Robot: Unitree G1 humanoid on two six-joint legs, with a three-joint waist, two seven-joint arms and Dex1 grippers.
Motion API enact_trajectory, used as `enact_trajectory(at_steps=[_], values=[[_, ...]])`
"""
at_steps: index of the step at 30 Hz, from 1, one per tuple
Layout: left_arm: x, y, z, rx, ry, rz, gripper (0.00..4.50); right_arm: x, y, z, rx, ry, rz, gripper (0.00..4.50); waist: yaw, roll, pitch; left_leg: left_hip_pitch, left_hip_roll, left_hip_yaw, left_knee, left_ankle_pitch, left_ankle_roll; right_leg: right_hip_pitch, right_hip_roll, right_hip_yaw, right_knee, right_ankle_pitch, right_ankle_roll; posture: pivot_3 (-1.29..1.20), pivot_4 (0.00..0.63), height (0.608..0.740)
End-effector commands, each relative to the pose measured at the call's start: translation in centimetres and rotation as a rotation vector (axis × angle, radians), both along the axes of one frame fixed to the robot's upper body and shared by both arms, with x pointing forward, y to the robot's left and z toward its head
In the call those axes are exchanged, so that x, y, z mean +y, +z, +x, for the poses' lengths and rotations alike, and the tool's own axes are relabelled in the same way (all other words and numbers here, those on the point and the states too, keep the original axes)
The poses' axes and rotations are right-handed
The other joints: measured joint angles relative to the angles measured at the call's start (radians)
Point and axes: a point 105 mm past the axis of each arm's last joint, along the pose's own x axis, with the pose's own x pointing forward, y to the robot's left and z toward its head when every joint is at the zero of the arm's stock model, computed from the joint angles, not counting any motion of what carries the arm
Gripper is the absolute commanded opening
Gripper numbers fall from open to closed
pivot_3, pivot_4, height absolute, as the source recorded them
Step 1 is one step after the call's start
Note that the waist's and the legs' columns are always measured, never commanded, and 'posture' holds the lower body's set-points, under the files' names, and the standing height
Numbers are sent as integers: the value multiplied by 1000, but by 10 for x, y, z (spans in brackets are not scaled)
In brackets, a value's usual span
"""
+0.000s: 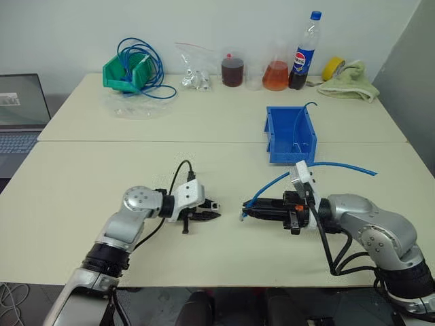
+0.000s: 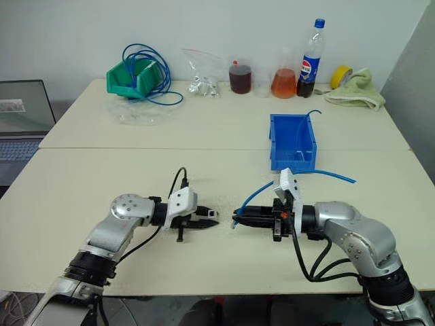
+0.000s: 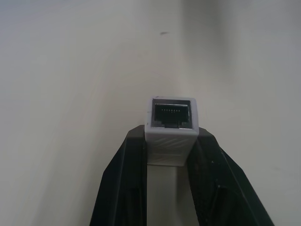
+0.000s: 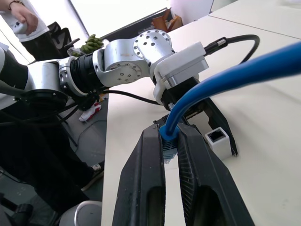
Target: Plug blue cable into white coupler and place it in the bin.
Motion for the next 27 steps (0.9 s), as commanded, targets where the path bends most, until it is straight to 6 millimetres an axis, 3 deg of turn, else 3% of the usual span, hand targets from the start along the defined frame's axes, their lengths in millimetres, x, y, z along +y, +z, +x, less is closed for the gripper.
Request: enact_trajectory(at_steps=[1, 18, 27], values=[[-20, 5, -4, 3, -60, 22, 824, 8, 7, 2, -77, -5, 27, 107, 0, 0, 0, 0, 0, 0, 0, 0, 0, 0, 0, 0, 0, 0, 0, 0, 150, 740], [-21, -7, -8, 68, -82, 97, 823, 33, -21, 39, -295, -113, -70, 107, -1, 0, 0, 1, 0, 0, 0, 2, -4, 0, 0, 1, 0, 0, 0, 0, 150, 740], [-19, -6, -7, 75, -67, 91, 823, 34, -32, 43, -323, -111, -109, 107, -2, 0, -1, 1, 0, 1, 0, 2, -4, 0, 0, 1, 0, 0, 0, 0, 150, 740]])
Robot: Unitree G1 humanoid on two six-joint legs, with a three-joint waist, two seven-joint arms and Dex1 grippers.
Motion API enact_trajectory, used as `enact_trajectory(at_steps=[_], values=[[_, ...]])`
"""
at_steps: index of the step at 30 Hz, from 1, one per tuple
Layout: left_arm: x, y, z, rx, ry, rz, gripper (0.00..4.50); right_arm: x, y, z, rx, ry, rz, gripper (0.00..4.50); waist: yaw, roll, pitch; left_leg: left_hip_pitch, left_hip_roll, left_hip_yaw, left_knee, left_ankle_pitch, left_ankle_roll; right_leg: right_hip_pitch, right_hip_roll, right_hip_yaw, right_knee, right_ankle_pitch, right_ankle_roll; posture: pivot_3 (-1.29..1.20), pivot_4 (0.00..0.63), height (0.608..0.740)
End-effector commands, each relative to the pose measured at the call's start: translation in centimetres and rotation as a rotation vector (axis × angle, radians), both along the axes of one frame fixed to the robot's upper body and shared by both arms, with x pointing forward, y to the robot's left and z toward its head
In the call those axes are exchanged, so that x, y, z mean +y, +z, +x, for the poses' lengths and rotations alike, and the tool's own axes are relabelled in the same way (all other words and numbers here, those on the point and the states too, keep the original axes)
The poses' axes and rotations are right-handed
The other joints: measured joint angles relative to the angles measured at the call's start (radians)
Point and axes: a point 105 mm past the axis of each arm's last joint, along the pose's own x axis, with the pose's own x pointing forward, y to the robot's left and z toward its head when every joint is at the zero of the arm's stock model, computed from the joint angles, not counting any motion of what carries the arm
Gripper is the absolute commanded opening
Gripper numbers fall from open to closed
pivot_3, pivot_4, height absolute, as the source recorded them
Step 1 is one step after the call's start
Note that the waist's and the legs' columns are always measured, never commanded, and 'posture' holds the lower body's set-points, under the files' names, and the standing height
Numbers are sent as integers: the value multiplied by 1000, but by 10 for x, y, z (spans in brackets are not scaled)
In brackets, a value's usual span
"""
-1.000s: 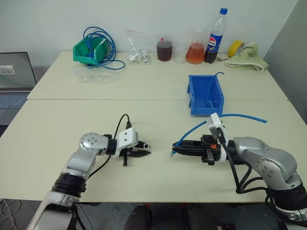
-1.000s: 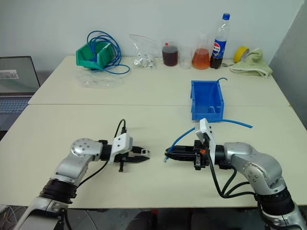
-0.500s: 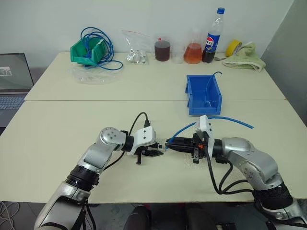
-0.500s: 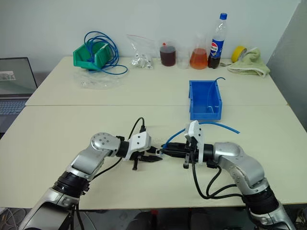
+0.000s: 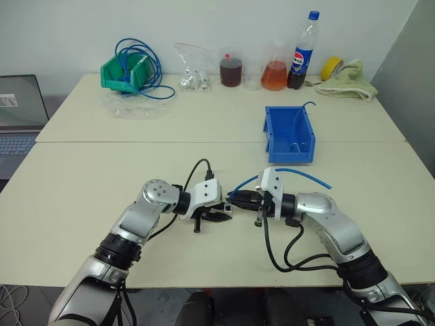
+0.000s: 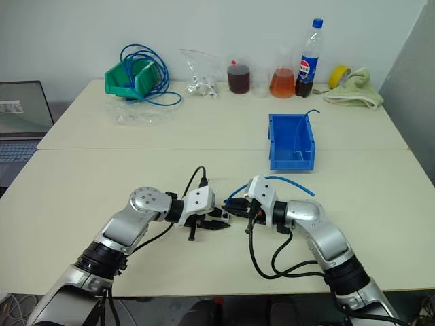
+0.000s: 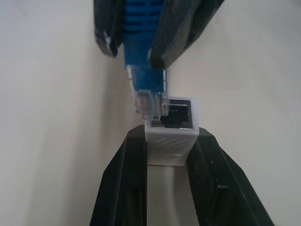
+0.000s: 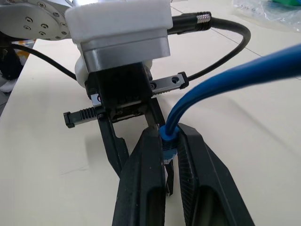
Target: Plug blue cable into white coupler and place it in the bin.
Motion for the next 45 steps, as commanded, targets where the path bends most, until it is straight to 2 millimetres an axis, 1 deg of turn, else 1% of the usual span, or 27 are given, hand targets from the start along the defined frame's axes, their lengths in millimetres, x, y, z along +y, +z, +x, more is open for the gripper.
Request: enact_trajectory(at_steps=[1, 11, 15, 22, 25, 33, 38, 45], values=[[3, -6, -3, 26, 1, 25, 823, 1, 6, -3, -35, 24, 5, 107, 0, 0, 0, 0, 0, 0, 0, 0, 0, 0, 0, 0, 0, 0, 0, 0, 150, 740], [5, -6, -1, 32, 14, 20, 823, 0, -7, -13, -8, 49, -36, 107, 0, 0, -1, 1, 0, 0, 0, 0, 0, 0, 0, 0, 0, 0, 0, 0, 150, 740], [5, -6, -1, 32, 16, 20, 822, -4, -10, -11, -11, 37, -51, 107, 0, 0, -1, 2, 0, 0, 0, 0, 0, 2, 0, 0, 1, 0, 0, 0, 150, 740], [5, -7, -3, 35, 14, 20, 821, -2, -11, -7, -16, 18, -47, 106, 0, 0, -1, 3, 0, 0, 0, 0, 0, 3, 0, 1, 1, 0, 0, 0, 150, 740], [5, -7, -4, 35, 13, 20, 819, -4, -14, -4, -16, 5, -68, 106, 0, 0, -1, 3, 0, 0, 0, 0, 0, 3, 0, 1, 1, 0, 0, 0, 150, 740], [6, -8, -5, 34, 14, 23, 819, -8, -21, -6, 0, 22, -107, 106, 0, 1, -3, 4, 0, 0, 0, 0, 0, 3, 0, 1, 1, 0, 0, 0, 150, 740], [6, -9, -5, 36, 17, 22, 819, -1, -25, -16, 12, 71, -134, 105, 0, 1, -3, 4, 0, 0, 0, 0, 0, 3, 0, 1, 1, 0, 0, 0, 150, 740], [5, -9, -7, 37, 11, 23, 819, 5, -31, -16, 59, 92, -154, 104, 0, 1, -4, 7, 0, 1, -1, 0, 1, 6, 0, 1, 0, 0, 0, 0, 150, 740]])
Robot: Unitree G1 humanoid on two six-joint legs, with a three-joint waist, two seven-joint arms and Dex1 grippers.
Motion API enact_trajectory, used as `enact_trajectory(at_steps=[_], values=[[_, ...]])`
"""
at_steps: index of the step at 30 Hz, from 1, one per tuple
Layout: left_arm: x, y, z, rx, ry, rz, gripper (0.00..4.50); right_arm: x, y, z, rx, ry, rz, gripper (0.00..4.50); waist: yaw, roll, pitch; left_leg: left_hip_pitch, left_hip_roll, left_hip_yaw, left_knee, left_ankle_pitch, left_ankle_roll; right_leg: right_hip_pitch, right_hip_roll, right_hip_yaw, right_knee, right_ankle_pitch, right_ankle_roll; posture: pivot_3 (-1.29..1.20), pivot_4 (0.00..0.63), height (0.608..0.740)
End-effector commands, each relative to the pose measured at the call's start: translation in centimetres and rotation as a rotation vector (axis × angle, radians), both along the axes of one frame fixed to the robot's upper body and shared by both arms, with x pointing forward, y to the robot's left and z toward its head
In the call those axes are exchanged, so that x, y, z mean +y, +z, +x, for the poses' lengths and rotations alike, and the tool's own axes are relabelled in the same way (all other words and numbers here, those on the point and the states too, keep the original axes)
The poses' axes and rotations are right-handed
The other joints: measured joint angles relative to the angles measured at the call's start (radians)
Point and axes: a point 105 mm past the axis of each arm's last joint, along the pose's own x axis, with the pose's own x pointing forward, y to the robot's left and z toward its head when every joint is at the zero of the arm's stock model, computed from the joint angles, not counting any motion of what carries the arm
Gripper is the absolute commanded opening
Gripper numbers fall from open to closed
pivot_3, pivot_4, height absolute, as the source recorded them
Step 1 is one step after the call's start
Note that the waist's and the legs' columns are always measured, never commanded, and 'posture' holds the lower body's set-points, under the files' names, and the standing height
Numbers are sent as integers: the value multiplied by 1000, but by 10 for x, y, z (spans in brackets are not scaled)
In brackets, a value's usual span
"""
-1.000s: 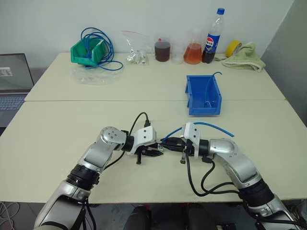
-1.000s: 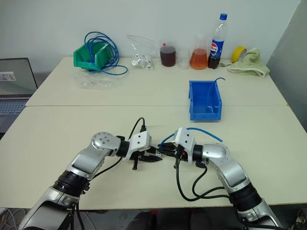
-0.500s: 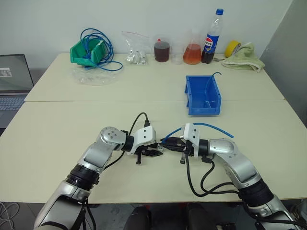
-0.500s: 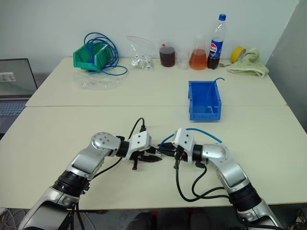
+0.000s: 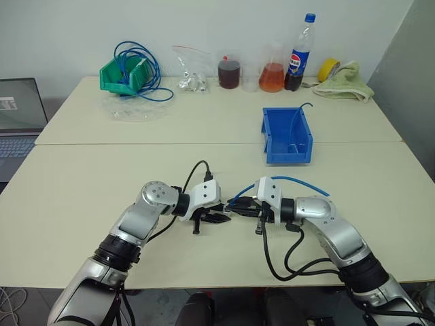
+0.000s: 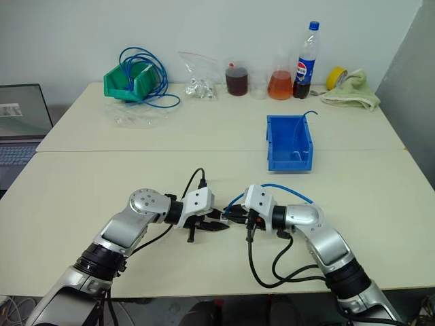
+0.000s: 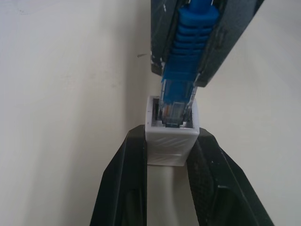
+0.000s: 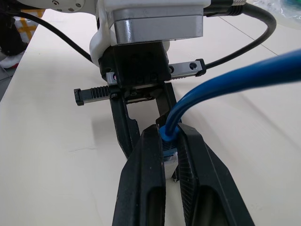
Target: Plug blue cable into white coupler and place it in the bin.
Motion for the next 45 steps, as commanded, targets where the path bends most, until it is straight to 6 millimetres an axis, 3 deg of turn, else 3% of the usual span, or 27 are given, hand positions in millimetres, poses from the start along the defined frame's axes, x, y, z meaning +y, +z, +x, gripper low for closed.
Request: enact_trajectory(at_steps=[1, 7, 21, 33, 35, 42, 45], values=[[3, -6, -5, 18, -4, 24, 819, 4, -19, -7, 97, 34, -52, 103, 0, 0, 0, 1, 0, 0, 0, 0, 0, 2, 0, 0, 0, 0, 0, 0, 150, 740], [2, -6, -5, 17, -3, 24, 819, 9, -20, -7, 129, 49, -55, 99, -3, 0, 0, 6, 1, 0, -1, -2, 3, 5, 1, 0, -1, 0, 0, 0, 150, 740], [2, -6, -4, 18, 11, 12, 819, 17, -46, -15, 150, 83, -76, 98, -6, 1, -9, 8, 1, 0, -2, -2, 3, 7, 2, 0, -1, 0, 0, 0, 150, 740], [2, -3, -9, 49, 7, -38, 818, 13, -39, -8, 165, 73, -47, 98, -18, 3, -15, 9, 1, -1, -2, -2, 4, 8, 3, 1, -1, 0, 0, 0, 150, 740], [5, -4, -9, 63, 7, -32, 1518, 12, -39, -7, 166, 68, -43, 98, -18, 3, -15, 9, 1, -1, -2, -2, 4, 8, 3, 1, -1, 0, 0, 0, 150, 740], [20, 10, -10, 23, -5, -60, 2926, 8, -28, -1, 169, 30, 3, 96, -20, 3, -15, 9, 2, -1, -2, -2, 4, 8, 3, 1, -1, 0, 0, 0, 150, 740], [36, 18, -11, 14, 24, -79, 3135, 4, -19, 3, 174, 2, 42, 95, -21, 3, -15, 8, 2, -2, -2, -2, 4, 7, 3, 1, -1, 0, 0, 0, 150, 740]])
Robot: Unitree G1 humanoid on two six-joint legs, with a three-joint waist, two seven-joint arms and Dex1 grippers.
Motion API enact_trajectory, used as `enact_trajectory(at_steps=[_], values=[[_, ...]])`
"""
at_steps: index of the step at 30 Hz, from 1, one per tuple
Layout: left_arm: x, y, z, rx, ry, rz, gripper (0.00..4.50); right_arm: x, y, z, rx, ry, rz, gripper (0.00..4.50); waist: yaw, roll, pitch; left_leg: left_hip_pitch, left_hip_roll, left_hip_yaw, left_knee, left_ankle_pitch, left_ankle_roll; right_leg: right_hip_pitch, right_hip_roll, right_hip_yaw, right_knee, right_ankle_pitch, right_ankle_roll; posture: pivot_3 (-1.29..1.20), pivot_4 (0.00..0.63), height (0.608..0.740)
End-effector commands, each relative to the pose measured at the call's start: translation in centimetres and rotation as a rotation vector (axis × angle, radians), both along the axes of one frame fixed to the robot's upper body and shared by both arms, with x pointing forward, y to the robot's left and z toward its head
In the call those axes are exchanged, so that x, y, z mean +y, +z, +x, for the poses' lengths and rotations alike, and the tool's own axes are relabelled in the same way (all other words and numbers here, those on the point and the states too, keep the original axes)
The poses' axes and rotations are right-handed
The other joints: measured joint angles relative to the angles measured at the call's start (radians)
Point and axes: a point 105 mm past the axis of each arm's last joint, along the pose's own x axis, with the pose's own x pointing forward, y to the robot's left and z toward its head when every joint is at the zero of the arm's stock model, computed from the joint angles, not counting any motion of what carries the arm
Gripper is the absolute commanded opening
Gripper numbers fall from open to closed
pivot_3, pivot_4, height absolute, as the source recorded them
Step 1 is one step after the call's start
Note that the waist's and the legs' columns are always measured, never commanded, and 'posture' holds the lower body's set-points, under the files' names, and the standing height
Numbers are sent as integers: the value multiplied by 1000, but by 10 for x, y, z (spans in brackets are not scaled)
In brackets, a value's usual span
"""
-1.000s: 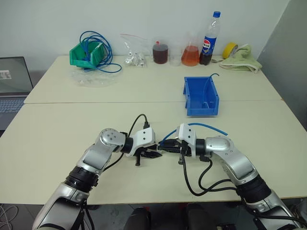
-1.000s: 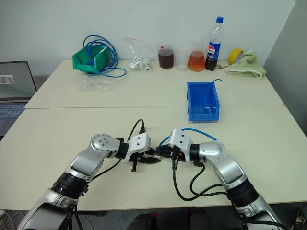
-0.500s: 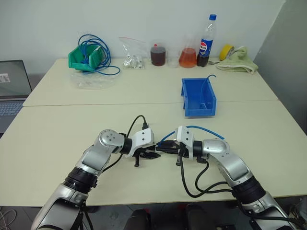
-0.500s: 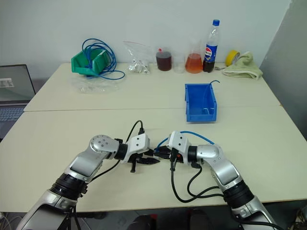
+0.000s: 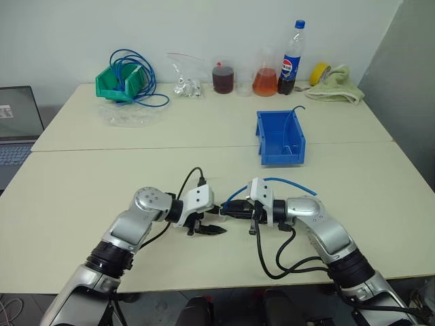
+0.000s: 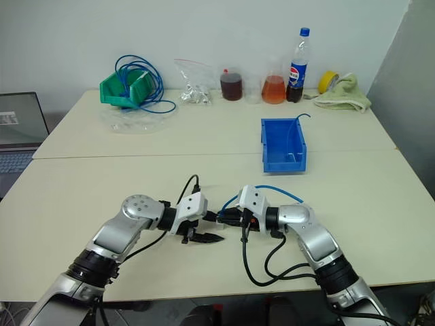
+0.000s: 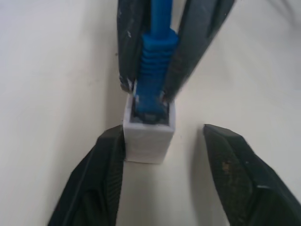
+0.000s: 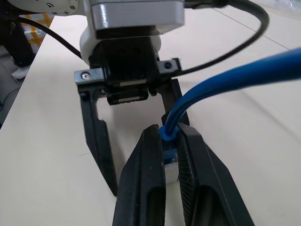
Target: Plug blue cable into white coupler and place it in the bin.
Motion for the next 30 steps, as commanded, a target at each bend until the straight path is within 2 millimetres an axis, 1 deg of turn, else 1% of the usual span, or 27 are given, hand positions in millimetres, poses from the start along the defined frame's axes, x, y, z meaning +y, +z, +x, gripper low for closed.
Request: enact_trajectory(at_steps=[1, 5, 9, 12, 13, 17, 19, 21, 22, 23, 26, 28, 30], values=[[18, 25, 2, -63, 34, -58, 3135, -7, -3, 0, 75, -30, 13, 95, 0, 0, 0, 0, 0, 0, 0, 0, 0, 0, 0, 0, 0, 0, 0, 0, 150, 740], [30, 37, -3, -67, 78, -107, 3135, -12, 12, 1, 78, -49, 61, 94, 3, 0, 1, -1, 0, 0, 0, 0, 0, -1, 0, 0, 0, 0, 0, 0, 150, 740], [26, 51, -17, -57, 46, -138, 3135, -18, 32, -2, 84, -69, 118, 92, 7, 1, 2, -3, 0, -1, 0, 0, 0, -3, -1, 0, -1, 0, 0, 0, 150, 740], [27, 65, -23, -74, 51, -130, 3135, -36, 57, 6, 50, -151, 175, 92, 10, 1, 3, -4, 0, 0, 0, 0, 0, -4, -1, 0, -1, 0, 0, 0, 150, 740], [27, 67, -23, -78, 56, -128, 3135, -41, 61, 7, 42, -169, 182, 92, 12, 1, 3, -5, 0, 0, 0, 0, 0, -4, -1, 0, -1, 0, 0, 0, 150, 740], [16, 84, -28, -80, 45, -178, 3135, -81, 94, 35, -22, -355, 220, 92, 15, 1, 3, -4, -1, 1, -1, 0, 0, -4, -1, 1, -1, 0, 0, 0, 150, 740], [12, 88, -26, -83, 43, -188, 3135, -102, 104, 51, -45, -439, 211, 92, 18, 1, 3, -4, -1, 1, 0, 0, 0, -4, -1, 1, -1, 0, 0, 0, 150, 740], [8, 90, -19, -88, 67, -196, 3135, -122, 110, 71, -58, -536, 199, 92, 16, 1, 5, -4, 0, 1, -2, 0, 0, -4, 0, 1, -1, -1, -1, 0, 150, 740], [4, 92, -14, -95, 90, -204, 3135, -133, 113, 86, -66, -601, 187, 92, 16, 1, 6, -5, 0, 2, -1, 0, 0, -5, 0, 1, 0, -1, -1, 0, 150, 740], [-1, 94, -7, -117, 117, -220, 3135, -140, 117, 98, -74, -644, 186, 92, 17, 2, 6, -5, 0, 3, -1, 0, 0, -4, 0, 1, 0, 0, -1, 0, 150, 740], [-13, 104, 11, -163, 197, -274, 3135, -149, 120, 119, -87, -698, 164, 92, 18, 2, 6, -4, -1, 5, -1, 0, 0, -4, 0, 2, -1, 0, 0, 0, 150, 740], [-21, 111, 14, -186, 207, -312, 3135, -151, 119, 126, -87, -709, 154, 92, 17, 1, 6, -5, 0, 5, -1, 0, 0, -4, 0, 1, -1, 0, -1, 0, 150, 740], [-26, 117, 21, -203, 255, -336, 3135, -151, 118, 130, -93, -708, 138, 92, 17, 1, 6, -7, 0, 5, -2, 0, -1, -6, 0, 1, -1, 0, -1, 0, 150, 740]])
